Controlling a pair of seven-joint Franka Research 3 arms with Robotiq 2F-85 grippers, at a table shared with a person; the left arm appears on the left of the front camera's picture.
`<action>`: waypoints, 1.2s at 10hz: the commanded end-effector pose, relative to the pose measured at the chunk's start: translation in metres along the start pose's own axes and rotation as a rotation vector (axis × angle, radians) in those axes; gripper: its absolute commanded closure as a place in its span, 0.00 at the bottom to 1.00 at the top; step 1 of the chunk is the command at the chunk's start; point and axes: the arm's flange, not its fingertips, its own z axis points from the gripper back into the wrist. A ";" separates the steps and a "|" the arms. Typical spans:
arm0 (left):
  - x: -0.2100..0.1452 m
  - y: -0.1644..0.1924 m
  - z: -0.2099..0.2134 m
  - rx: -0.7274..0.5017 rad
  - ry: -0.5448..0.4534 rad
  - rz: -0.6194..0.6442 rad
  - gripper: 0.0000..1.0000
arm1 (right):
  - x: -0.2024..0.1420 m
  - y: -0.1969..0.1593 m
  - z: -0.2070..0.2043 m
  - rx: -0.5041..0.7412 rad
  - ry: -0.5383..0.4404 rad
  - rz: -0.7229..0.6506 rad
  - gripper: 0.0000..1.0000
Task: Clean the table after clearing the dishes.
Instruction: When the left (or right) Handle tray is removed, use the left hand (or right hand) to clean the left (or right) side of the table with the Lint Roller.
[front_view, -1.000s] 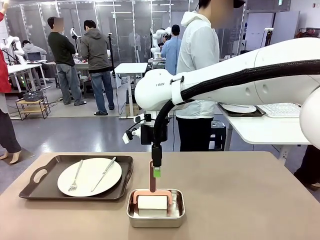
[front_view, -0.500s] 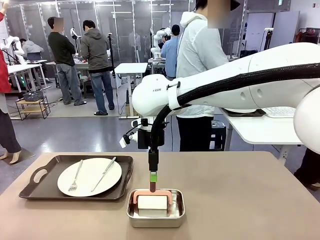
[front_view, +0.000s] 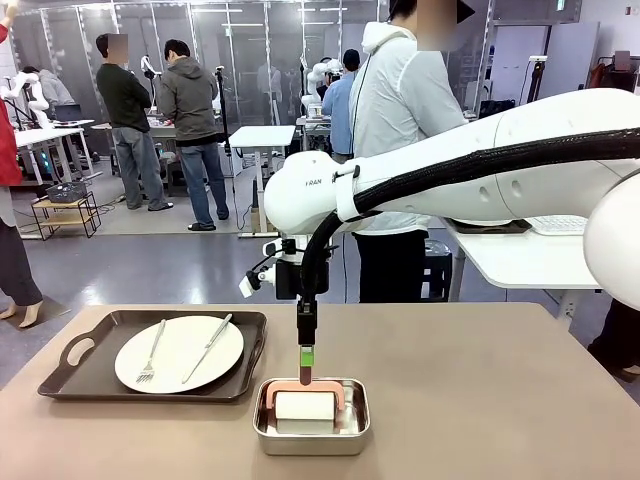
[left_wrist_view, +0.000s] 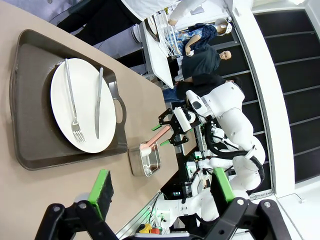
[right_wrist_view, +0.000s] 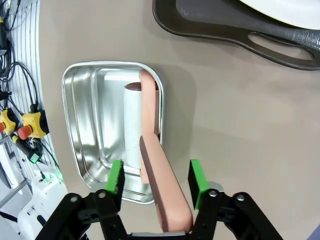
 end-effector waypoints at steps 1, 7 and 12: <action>-0.001 -0.001 0.004 -0.001 -0.003 -0.002 0.00 | 0.003 0.003 0.000 0.001 -0.004 -0.029 0.72; -0.001 -0.001 0.004 -0.001 -0.003 -0.002 0.00 | 0.002 0.009 0.016 -0.031 -0.001 -0.052 1.00; -0.001 -0.001 0.004 -0.001 -0.003 -0.002 0.00 | -0.027 0.038 0.069 -0.103 -0.034 -0.166 1.00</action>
